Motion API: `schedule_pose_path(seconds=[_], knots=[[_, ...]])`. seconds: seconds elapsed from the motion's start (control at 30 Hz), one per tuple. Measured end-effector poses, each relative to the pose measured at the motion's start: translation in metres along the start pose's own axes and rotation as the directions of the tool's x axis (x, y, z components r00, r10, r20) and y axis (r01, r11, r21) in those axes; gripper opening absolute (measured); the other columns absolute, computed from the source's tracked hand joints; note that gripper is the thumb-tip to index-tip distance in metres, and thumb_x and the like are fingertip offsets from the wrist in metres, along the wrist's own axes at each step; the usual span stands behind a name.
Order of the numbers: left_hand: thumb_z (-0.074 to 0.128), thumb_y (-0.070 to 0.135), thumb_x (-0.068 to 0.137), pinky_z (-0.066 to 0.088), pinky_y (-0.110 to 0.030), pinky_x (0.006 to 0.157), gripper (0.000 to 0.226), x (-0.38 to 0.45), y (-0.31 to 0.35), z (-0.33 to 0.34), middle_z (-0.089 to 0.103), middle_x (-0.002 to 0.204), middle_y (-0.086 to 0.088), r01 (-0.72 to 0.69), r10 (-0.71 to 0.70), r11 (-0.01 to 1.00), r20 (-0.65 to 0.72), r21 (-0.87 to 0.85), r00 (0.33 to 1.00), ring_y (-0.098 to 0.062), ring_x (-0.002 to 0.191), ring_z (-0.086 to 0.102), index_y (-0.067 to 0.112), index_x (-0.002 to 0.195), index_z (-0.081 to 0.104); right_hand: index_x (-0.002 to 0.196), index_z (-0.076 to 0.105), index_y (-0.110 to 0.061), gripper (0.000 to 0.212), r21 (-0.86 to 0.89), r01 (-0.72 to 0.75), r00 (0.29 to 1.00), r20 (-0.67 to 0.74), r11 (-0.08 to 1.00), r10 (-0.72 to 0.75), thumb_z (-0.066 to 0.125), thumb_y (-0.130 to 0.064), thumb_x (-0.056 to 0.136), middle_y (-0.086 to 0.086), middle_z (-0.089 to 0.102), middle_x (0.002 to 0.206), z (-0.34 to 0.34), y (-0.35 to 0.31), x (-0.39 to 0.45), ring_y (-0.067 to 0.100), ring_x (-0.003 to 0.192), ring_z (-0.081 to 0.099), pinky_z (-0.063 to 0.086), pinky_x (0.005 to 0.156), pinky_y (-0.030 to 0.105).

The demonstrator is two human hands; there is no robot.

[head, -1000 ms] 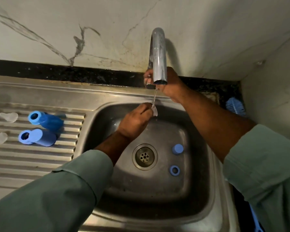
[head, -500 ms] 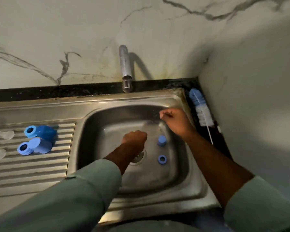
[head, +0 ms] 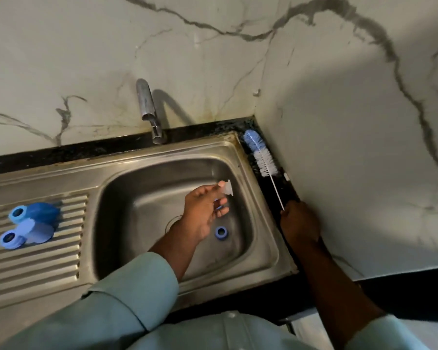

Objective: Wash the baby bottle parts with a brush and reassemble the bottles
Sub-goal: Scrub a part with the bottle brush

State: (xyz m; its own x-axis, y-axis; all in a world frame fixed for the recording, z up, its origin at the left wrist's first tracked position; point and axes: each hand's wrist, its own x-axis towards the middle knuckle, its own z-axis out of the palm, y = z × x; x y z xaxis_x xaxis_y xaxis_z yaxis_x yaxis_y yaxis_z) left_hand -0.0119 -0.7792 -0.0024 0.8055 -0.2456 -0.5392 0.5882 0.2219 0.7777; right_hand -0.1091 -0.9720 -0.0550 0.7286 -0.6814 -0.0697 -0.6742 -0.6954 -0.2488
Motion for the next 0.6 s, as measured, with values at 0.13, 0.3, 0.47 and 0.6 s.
schedule_pose_path(seconds=[0.13, 0.3, 0.47, 0.6], knots=[[0.063, 0.009, 0.093, 0.060, -0.029, 0.059, 0.006, 0.003, 0.014, -0.023, 0.066, 0.084, -0.013, 0.038, -0.048, 0.981, -0.046, -0.193, 0.998, -0.022, 0.069, 0.071, 0.012, 0.096, 0.059, 0.093, 0.056, -0.008, 0.011, 0.214, 0.039, 0.996, -0.081, 0.976, -0.022, 0.047, -0.014, 0.094, 0.015, 0.060, 0.101, -0.004, -0.009, -0.006, 0.035, 0.094, 0.059, 0.044, 0.076, 0.038], [0.054, 0.010, 0.096, 0.052, -0.029, 0.060, 0.014, 0.007, 0.056, -0.074, 0.059, 0.082, -0.005, -0.053, 0.014, 0.970, -0.162, -0.238, 0.987, -0.017, 0.067, 0.056, 0.023, 0.091, 0.059, 0.084, 0.056, -0.016, 0.008, 0.361, 0.376, 0.926, -0.151, 0.853, -0.345, 0.059, -0.019, 0.091, 0.004, 0.061, 0.087, -0.010, -0.013, -0.035, 0.023, 0.077, 0.058, 0.043, 0.067, 0.033], [0.048, 0.034, 0.102, 0.051, -0.040, 0.085, 0.026, 0.004, 0.088, -0.121, 0.066, 0.079, -0.008, -0.130, 0.036, 0.934, -0.272, -0.334, 0.962, -0.020, 0.080, 0.060, 0.011, 0.104, 0.060, 0.079, 0.057, -0.022, 0.023, 0.255, 0.646, 0.761, -0.278, 0.719, -0.586, 0.046, -0.038, 0.092, -0.004, 0.058, 0.079, -0.012, -0.018, -0.053, 0.012, 0.071, 0.055, 0.043, 0.057, 0.029], [0.059, 0.035, 0.095, 0.054, -0.033, 0.082, 0.027, -0.005, 0.092, -0.139, 0.073, 0.074, -0.007, -0.175, 0.079, 0.938, -0.305, -0.300, 0.949, -0.018, 0.083, 0.068, 0.008, 0.094, 0.064, 0.073, 0.058, -0.021, 0.034, 0.077, 0.752, 0.645, -0.291, 0.654, -0.707, 0.038, -0.038, 0.094, -0.001, 0.057, 0.076, -0.017, -0.031, -0.046, 0.014, 0.067, 0.058, 0.040, 0.053, 0.026]])
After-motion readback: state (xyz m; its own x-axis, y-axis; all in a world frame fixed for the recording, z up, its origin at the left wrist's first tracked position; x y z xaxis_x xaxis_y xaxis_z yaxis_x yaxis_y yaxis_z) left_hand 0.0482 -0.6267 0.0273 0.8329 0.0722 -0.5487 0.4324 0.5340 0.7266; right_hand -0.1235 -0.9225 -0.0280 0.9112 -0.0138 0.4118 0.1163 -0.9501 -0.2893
